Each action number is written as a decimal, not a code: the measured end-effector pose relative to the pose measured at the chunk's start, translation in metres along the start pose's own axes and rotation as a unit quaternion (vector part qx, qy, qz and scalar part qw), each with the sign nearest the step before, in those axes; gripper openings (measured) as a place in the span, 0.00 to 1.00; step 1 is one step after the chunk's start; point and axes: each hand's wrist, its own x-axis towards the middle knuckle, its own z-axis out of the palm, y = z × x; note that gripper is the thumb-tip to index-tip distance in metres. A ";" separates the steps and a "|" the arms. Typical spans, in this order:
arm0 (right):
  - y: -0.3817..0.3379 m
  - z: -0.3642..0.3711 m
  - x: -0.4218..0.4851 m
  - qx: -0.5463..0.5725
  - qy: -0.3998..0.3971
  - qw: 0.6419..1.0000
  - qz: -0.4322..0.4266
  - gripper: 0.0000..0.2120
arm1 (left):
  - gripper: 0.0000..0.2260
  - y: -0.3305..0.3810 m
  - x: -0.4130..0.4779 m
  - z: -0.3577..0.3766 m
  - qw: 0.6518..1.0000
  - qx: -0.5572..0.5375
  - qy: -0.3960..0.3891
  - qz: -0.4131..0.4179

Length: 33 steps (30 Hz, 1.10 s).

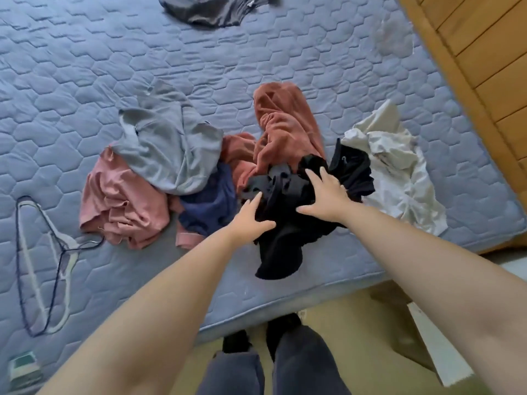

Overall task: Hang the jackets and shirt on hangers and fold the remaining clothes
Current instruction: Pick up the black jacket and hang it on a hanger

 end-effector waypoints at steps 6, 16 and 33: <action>0.047 0.079 0.039 -0.018 0.000 1.000 0.024 0.40 | 0.34 -0.060 0.041 0.032 0.990 0.107 0.056 -0.071; 0.083 0.163 0.090 -0.036 -0.093 0.995 -0.014 0.41 | 0.32 -0.112 0.104 0.087 0.928 0.349 0.126 0.020; 0.238 0.160 0.041 -0.143 -0.066 0.974 0.166 0.11 | 0.09 -0.093 0.127 0.189 0.887 0.453 -0.084 0.026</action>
